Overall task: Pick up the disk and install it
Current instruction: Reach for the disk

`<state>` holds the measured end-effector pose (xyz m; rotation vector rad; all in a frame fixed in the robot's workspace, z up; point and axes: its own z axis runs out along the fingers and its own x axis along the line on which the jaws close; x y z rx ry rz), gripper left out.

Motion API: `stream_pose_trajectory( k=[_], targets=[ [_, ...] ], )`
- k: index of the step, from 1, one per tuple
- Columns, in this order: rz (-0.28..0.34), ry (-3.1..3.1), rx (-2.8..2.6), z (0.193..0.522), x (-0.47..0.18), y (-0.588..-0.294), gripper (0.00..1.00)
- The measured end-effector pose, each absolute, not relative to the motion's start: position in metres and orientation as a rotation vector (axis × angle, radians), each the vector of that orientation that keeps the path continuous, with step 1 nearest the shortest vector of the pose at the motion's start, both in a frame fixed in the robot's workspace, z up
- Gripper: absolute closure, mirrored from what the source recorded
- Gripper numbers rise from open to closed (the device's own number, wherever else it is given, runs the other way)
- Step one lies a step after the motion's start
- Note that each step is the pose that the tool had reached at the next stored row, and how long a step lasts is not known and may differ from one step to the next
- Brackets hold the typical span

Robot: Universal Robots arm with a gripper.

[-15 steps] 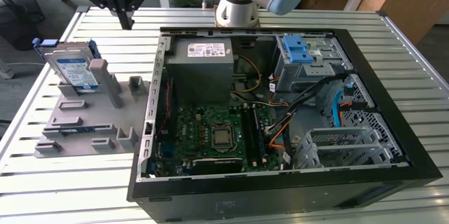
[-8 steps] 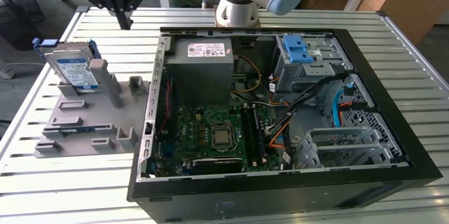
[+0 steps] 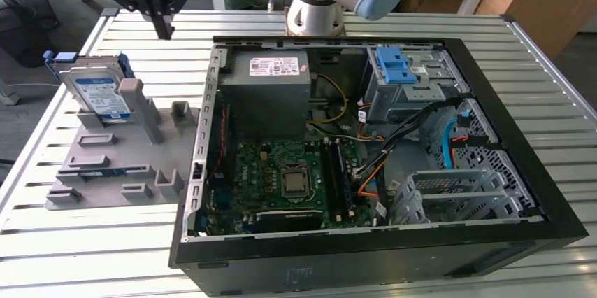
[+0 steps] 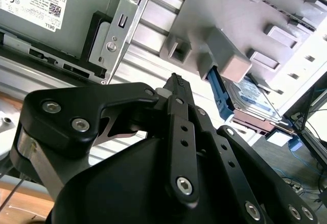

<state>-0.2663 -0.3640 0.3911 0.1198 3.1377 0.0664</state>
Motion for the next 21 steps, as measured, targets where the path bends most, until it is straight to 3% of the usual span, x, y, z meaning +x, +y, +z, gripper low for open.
stream_pose_trajectory(
  k=[21],
  targets=[
    [0.066,3.143,0.120,0.390,-0.287,-0.357,0.89]
  ],
)
